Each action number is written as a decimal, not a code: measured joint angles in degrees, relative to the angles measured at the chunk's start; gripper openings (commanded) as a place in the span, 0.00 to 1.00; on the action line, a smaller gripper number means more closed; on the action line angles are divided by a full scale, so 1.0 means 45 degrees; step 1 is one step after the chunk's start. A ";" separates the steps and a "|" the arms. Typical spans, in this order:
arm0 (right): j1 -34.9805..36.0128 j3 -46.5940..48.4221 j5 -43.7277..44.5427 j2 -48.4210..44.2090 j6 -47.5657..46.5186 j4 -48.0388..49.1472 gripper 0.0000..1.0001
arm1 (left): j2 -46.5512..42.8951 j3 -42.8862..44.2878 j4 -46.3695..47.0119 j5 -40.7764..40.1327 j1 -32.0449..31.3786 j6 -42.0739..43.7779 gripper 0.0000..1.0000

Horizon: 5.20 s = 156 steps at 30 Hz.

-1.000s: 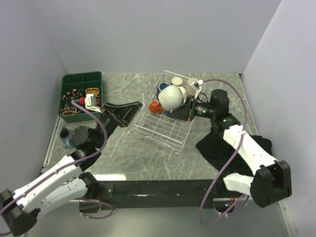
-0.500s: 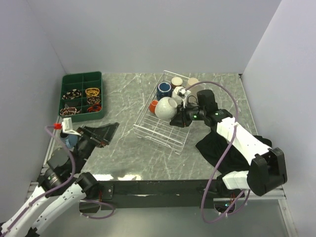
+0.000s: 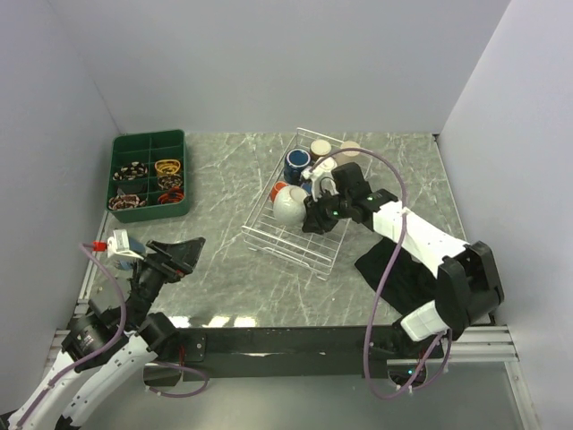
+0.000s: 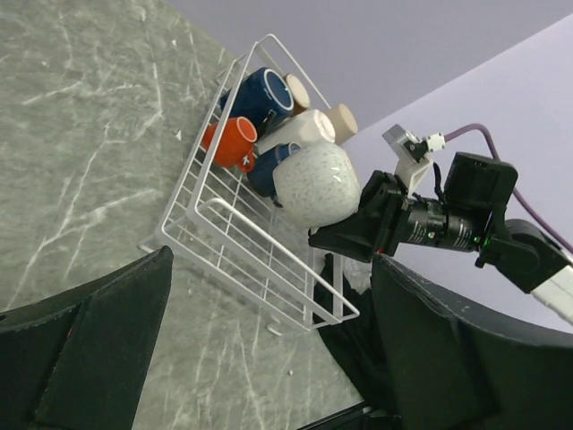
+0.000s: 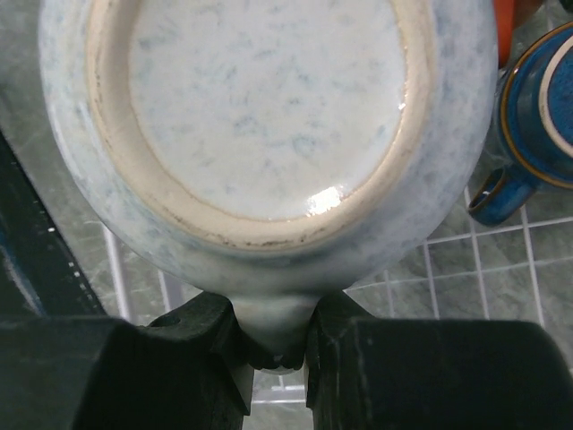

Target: Load the cups into the dish rack

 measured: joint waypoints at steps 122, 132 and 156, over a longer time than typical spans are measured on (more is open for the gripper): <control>-1.1332 -0.5498 -0.8607 -0.8393 -0.4308 -0.0214 1.00 | 1.6247 0.3419 0.1224 0.0777 1.3148 0.6130 0.35; -1.1332 -0.5489 -0.8990 -0.8884 -0.4541 -0.0612 1.00 | 1.6432 0.3337 0.1161 0.1909 1.3158 0.5901 0.16; -1.1332 -0.5455 -0.9248 -0.9170 -0.4896 -0.0942 1.00 | 1.3036 0.1642 0.0787 1.0030 1.3134 0.5047 0.01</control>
